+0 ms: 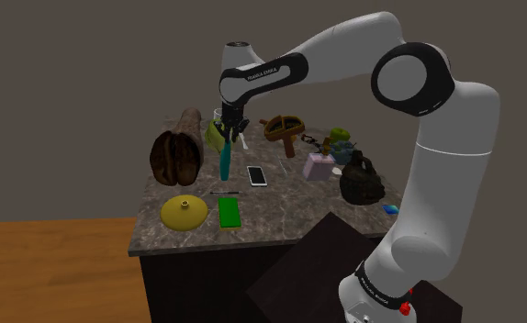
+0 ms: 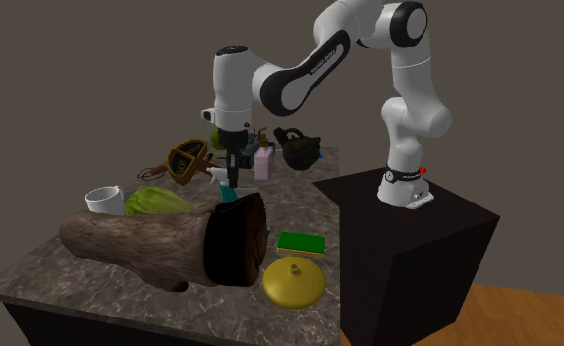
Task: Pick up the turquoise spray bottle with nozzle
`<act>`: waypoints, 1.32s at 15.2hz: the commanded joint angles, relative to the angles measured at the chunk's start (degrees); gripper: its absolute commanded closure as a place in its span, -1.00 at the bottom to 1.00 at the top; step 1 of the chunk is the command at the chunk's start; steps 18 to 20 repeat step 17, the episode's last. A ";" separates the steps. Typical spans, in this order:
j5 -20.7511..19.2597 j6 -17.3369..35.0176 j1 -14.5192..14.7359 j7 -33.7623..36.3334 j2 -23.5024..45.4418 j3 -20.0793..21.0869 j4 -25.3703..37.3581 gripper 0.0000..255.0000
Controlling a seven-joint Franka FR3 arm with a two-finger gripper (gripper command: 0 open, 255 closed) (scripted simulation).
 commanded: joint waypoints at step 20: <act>0.83 -10.26 -0.01 -1.40 -3.64 0.22 6.66 1.00</act>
